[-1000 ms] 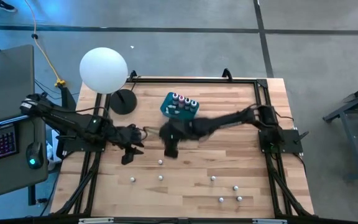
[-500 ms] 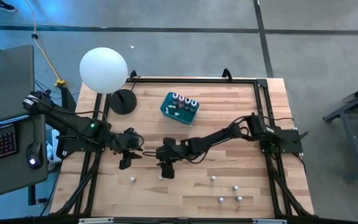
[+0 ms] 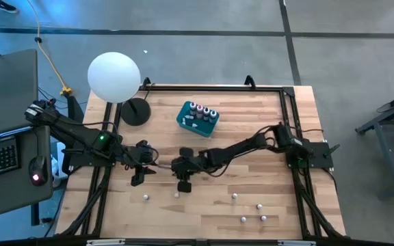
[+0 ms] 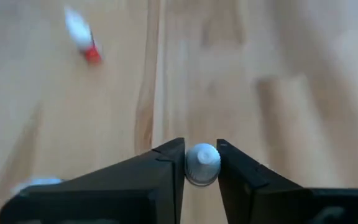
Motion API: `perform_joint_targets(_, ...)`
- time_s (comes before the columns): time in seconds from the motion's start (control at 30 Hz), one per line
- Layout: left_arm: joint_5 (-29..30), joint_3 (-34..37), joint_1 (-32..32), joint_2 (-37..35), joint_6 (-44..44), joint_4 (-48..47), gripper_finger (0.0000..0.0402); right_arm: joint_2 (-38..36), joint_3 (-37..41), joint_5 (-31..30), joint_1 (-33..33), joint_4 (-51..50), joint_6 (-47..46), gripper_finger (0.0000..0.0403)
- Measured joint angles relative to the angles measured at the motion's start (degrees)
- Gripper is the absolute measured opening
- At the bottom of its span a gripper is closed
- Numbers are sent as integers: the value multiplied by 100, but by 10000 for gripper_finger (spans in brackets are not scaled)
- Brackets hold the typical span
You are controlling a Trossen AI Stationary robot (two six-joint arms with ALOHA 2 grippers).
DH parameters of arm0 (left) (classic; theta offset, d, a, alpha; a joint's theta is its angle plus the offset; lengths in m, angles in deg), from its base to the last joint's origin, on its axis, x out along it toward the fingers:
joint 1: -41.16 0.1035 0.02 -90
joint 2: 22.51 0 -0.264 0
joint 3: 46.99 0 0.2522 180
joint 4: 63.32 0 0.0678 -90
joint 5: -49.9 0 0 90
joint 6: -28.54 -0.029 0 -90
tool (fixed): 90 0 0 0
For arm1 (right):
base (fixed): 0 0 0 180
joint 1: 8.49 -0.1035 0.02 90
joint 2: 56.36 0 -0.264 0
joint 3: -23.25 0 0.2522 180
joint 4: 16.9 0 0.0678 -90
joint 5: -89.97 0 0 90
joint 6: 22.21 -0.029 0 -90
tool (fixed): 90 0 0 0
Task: Pick & Place food coloring
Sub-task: Put the brown food coloring bottle into the blue bin, then put the red food coloring bottle into the blue bin
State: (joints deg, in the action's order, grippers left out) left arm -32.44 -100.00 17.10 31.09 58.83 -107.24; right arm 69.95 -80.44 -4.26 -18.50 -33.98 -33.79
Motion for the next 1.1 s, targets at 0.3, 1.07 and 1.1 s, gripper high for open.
perform_joint_targets(0.3,-5,0,0,-2,2,-2,156,-1814,139,-2946,599,-1753,279,72)
perform_joint_targets(1.07,192,2,3,0,13,5,156,-1864,2943,-1552,1941,1332,-336,139)
perform_joint_targets(1.1,178,2,4,0,15,3,156,-1864,2835,-1483,1923,1286,-252,144)
